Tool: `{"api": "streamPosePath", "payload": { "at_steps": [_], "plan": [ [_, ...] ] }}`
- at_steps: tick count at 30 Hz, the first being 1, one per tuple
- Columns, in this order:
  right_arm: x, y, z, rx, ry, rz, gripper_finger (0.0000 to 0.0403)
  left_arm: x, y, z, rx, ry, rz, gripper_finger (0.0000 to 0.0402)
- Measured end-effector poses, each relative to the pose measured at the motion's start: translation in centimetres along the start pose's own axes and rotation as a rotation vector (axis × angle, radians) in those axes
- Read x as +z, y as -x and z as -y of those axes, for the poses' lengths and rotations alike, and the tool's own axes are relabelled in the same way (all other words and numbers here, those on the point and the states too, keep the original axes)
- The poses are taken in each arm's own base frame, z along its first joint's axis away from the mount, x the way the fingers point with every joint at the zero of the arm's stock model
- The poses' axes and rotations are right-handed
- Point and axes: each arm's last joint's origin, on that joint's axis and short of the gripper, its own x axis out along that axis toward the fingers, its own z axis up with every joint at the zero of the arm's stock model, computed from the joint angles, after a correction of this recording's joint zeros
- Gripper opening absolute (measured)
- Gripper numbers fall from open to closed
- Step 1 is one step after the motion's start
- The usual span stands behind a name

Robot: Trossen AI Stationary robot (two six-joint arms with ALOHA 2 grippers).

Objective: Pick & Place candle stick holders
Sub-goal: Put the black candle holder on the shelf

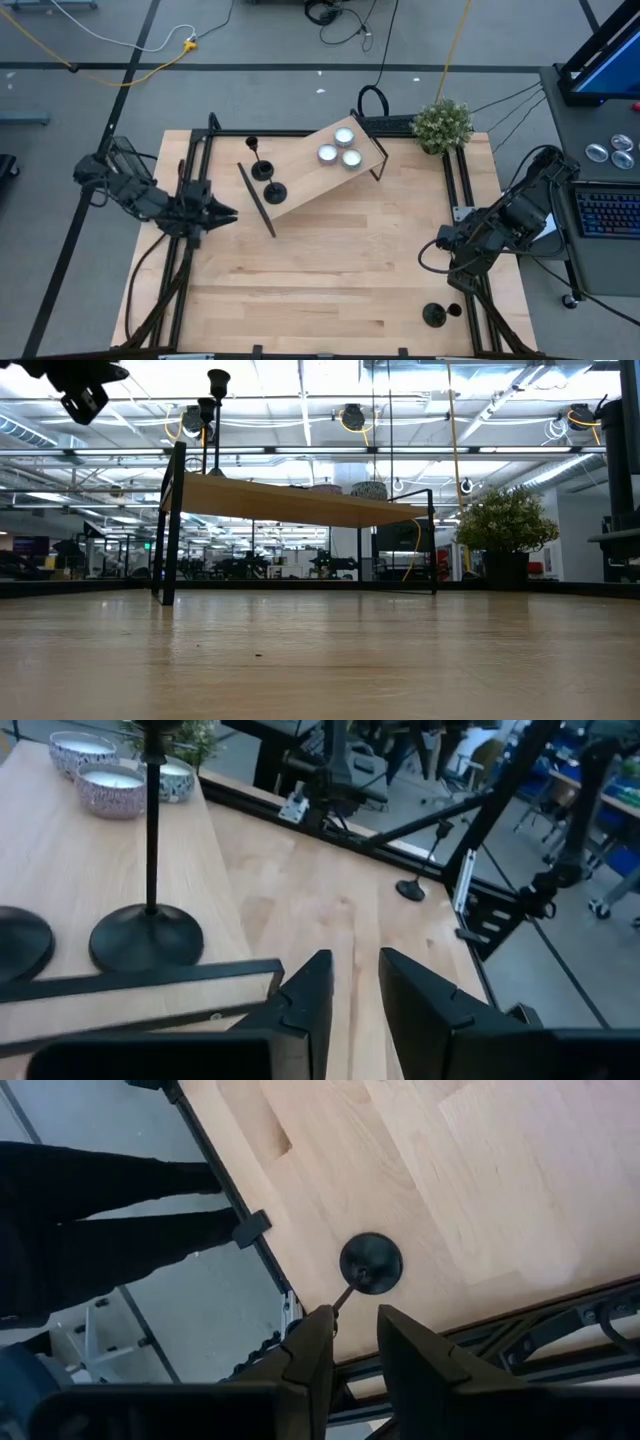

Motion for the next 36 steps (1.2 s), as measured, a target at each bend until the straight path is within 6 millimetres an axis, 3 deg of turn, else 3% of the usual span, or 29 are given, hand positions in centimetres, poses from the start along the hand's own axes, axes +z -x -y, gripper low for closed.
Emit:
{"api": "streamPosePath", "payload": {
  "at_steps": [23, 36],
  "plan": [
    [-0.1, 0.0, -0.3, 0.044, -0.003, -0.043, 0.0073, -0.2, -1.1, -1.8, -0.005, -0.046, -0.048, 0.0088],
    [-0.4, 0.0, -0.1, 0.022, -0.237, -0.155, 0.0080, -0.2, -1.1, -1.8, -0.006, -0.047, -0.049, 0.0088]
  ]
}}
